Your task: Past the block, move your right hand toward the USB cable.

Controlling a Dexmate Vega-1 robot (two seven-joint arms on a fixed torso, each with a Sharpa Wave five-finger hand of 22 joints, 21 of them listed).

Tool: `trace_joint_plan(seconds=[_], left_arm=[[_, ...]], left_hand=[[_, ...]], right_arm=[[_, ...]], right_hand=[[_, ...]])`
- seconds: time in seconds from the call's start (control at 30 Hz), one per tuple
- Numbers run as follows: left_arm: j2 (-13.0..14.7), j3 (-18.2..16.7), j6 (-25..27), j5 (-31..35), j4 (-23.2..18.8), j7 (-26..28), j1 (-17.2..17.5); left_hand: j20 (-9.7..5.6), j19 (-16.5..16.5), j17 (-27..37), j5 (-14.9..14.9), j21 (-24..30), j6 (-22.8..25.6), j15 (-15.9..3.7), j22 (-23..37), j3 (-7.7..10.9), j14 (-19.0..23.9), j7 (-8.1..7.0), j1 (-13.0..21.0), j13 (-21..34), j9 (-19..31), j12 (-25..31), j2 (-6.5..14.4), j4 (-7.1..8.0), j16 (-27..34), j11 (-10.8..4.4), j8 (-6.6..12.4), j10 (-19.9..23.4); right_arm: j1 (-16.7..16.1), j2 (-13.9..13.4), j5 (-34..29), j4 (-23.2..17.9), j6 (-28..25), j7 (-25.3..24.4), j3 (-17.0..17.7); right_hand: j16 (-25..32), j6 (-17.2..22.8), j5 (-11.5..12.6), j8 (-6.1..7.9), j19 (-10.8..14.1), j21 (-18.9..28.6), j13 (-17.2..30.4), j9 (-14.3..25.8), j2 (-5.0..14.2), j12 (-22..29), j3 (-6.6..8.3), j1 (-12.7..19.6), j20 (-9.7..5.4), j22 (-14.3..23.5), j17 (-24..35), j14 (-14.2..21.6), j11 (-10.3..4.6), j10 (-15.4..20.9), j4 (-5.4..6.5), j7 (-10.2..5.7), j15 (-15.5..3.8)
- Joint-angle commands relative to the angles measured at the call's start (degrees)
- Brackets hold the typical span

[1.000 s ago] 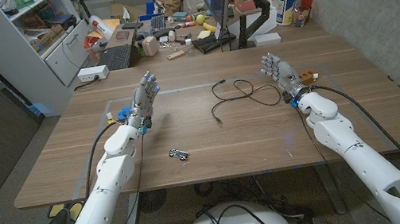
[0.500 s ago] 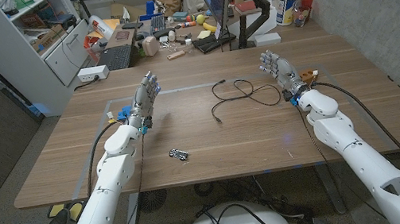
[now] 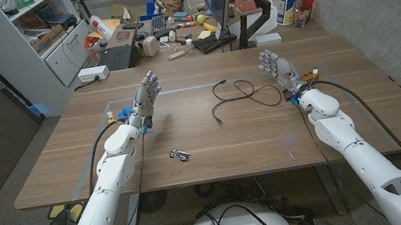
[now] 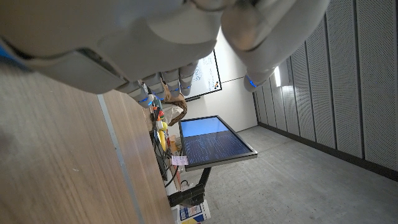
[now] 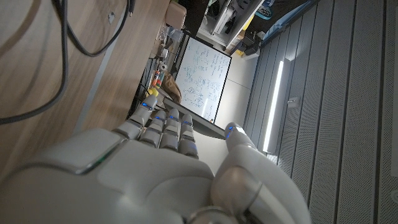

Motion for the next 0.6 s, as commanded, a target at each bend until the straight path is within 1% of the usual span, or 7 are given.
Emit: trace_joint_plan(seconds=[0.03, 0.23, 0.43, 0.6], left_arm=[[0.09, -0.33, 0.62, 0.26, -0.79, -0.23, 0.22], [0.25, -0.33, 1.01, 0.37, -1.11, -0.30, 0.24], [0.18, -0.47, 0.85, 0.22, -1.10, -0.44, 0.13], [0.14, -0.43, 0.83, 0.21, -0.91, -0.59, -0.01]], left_hand=[[-2.61, -0.49, 0.06, 0.20, -0.09, 0.01, 0.20, 0.24, -0.26, -0.41, 0.33, 0.27, 0.14, 0.17, 0.25, 0.21, -0.01, -0.06, -0.31, 0.23, -0.44], [-2.54, -0.50, 0.06, 0.20, -0.22, 0.09, 0.21, 0.24, -0.33, -0.44, 0.43, 0.29, 0.14, 0.17, 0.25, 0.26, -0.01, -0.05, -0.22, 0.26, -0.48], [-2.50, -0.52, 0.07, 0.20, -0.35, 0.12, 0.22, 0.25, -0.39, -0.49, 0.37, 0.32, 0.14, 0.17, 0.22, 0.31, -0.02, -0.05, -0.53, 0.27, -0.59], [-2.46, -0.53, 0.07, 0.20, -0.47, 0.12, 0.24, 0.26, -0.45, -0.49, 0.38, 0.34, 0.14, 0.17, 0.28, 0.34, -0.03, -0.04, -0.40, 0.27, -0.45]], right_arm=[[0.30, -0.77, -2.35, -0.23, 0.58, 0.77, -0.86], [0.47, -1.24, -4.51, -0.18, 1.41, 0.19, -1.54], [0.53, -1.66, -6.81, -0.25, 2.41, -0.75, -2.13], [0.55, -1.99, -8.98, -0.43, 3.16, -1.94, -2.61]], right_hand=[[0.07, 0.13, 0.25, 0.30, 0.36, -0.15, 0.10, 0.30, 0.23, 0.07, -0.19, 0.55, -1.51, 0.24, 0.17, 0.48, -0.07, 0.65, -0.13, -0.49, -0.02], [0.05, 0.18, 0.26, 0.32, 0.41, -0.33, 0.11, 0.31, 0.22, 0.08, -0.25, 0.56, -1.53, 0.25, 0.15, 0.59, -0.11, 0.77, -0.18, -0.64, -0.10], [0.01, 0.22, 0.28, 0.33, 0.49, -0.44, 0.11, 0.31, 0.19, 0.07, -0.28, 0.57, -1.53, 0.25, 0.13, 0.65, -0.18, 0.83, -0.23, -0.76, -0.15], [-0.01, 0.26, 0.30, 0.34, 0.54, -0.57, 0.11, 0.31, 0.20, 0.06, -0.27, 0.60, -1.56, 0.25, 0.11, 0.78, -0.15, 0.90, -0.28, -0.87, -0.32]])
